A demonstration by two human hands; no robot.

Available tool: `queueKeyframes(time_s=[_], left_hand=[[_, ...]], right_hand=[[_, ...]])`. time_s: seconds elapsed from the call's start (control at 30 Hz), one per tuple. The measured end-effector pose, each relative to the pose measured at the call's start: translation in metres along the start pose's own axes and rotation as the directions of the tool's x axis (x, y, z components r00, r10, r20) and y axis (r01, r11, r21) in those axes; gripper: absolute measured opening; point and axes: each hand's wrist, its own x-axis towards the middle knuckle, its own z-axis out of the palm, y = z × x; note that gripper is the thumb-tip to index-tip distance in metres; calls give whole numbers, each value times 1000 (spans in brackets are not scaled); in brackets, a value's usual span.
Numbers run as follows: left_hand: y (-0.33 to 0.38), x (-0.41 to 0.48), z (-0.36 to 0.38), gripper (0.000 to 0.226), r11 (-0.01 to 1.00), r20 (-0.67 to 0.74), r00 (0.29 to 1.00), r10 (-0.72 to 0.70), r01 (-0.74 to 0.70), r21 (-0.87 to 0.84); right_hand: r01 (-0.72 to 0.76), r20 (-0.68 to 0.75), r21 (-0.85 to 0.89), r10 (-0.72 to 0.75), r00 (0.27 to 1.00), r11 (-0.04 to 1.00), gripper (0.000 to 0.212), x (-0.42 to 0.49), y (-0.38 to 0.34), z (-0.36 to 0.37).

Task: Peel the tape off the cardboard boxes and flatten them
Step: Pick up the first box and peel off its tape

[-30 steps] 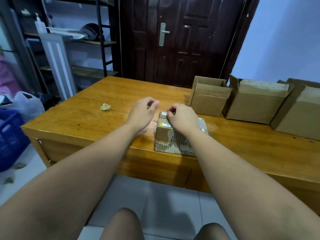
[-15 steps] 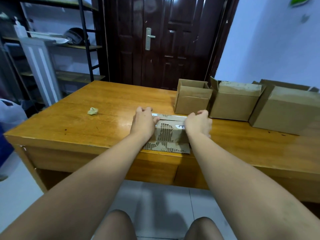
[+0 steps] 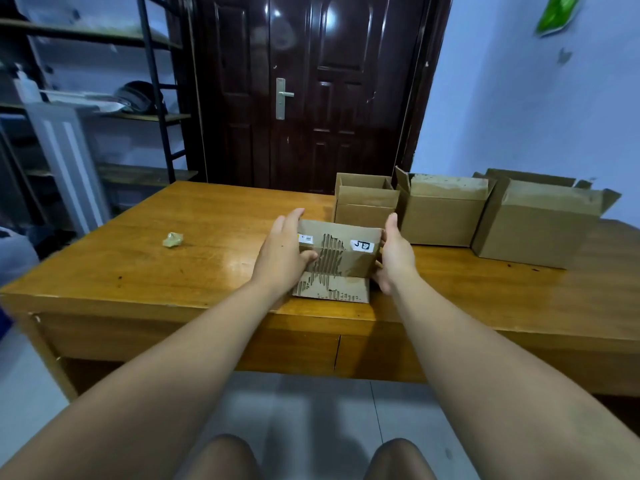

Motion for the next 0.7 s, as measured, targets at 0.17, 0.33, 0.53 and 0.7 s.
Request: queueKeyframes(time_s=[0.17, 0.33, 0.53, 0.7], left_hand=[[-1, 3, -19, 22, 962, 147, 975, 167, -194, 192], [1, 6, -33, 15, 925, 512, 846, 152, -305, 229], [19, 17, -38, 42, 985, 703, 706, -90, -39, 165], [28, 24, -30, 62, 868, 682, 703, -199, -196, 456]], right_hand=[[-136, 153, -93, 149, 977, 986, 43, 0, -24, -12], [115, 252, -740, 114, 961, 662, 28, 2, -38, -10], [268, 333, -900, 146, 932, 343, 47, -12, -47, 16], [243, 276, -953, 181, 944, 183, 39, -27, -49, 29]])
